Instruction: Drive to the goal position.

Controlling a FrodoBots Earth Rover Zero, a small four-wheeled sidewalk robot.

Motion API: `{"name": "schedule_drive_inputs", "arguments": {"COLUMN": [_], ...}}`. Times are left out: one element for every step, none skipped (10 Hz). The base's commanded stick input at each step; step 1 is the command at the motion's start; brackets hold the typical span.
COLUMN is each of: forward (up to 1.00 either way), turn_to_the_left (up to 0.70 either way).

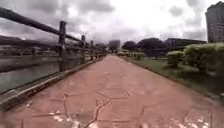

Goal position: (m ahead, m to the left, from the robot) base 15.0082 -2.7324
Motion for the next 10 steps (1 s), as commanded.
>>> {"name": "schedule_drive_inputs", "arguments": {"forward": [1.00, 1.00, 1.00, 1.00, 1.00, 1.00, 1.00, 1.00, 1.00, 1.00], "turn_to_the_left": [0.00, 0.00, 0.00, 0.00, 0.00, 0.00, 0.00, 0.00, 0.00, 0.00]}}
